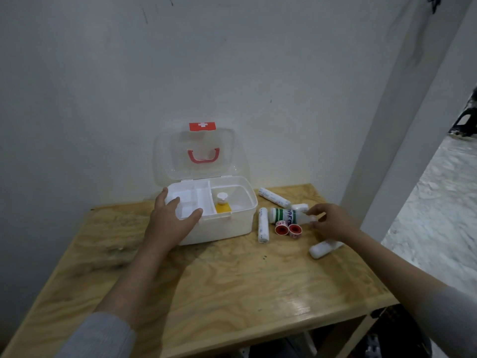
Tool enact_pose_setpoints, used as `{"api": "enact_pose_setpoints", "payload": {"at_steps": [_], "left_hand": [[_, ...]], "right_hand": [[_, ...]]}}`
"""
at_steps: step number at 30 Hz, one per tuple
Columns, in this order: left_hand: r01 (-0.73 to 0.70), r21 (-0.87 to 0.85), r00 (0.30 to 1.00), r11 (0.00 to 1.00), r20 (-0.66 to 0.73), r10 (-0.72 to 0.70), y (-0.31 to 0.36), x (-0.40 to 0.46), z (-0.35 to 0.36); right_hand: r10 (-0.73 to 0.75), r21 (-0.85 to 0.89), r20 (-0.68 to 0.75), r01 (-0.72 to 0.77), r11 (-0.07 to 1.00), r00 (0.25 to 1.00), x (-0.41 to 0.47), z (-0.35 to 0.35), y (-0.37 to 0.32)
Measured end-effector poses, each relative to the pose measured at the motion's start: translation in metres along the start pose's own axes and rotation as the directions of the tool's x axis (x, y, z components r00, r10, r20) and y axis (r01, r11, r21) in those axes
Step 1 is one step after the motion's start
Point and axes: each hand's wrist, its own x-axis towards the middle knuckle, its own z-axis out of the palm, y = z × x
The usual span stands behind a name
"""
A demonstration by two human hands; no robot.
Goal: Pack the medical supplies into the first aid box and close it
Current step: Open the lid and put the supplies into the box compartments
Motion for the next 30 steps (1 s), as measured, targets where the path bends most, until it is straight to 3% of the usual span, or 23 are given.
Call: {"api": "enact_pose_setpoints", "payload": {"at_steps": [7,10,15,19,23,30], "left_hand": [[0.023,0.005,1.0,1.0,-0.013,-0.023,-0.001,0.001,0.002],[0.025,0.008,1.0,1.0,-0.019,-0.025,0.0,0.0,0.002],[0.032,0.002,0.999,0.999,-0.007,-0.032,0.002,-0.001,0.0],[0.02,-0.009,1.0,1.0,-0.002,-0.02,0.003,-0.003,-0.002],[0.016,-0.014,1.0,1.0,0.004,-0.016,0.003,-0.003,-0.003],[0.025,-0.002,1.0,1.0,0.001,-0.025,0.006,-0.004,-0.003]], "right_hand": [[-0.046,0.114,0.022,0.043,0.993,0.999,0.0,0.001,0.009],[-0.031,0.233,-0.043,0.041,0.972,0.999,-0.003,-0.001,0.01],[0.033,0.461,-0.188,0.059,0.885,0.982,-0.009,-0.014,0.004],[0.046,0.642,-0.207,0.1,0.76,0.977,-0.009,-0.029,-0.014],[-0.132,0.631,-0.237,0.256,0.733,0.963,-0.01,-0.046,-0.056],[-0.433,0.312,-0.236,0.49,0.814,0.87,0.012,-0.035,-0.126]]}}
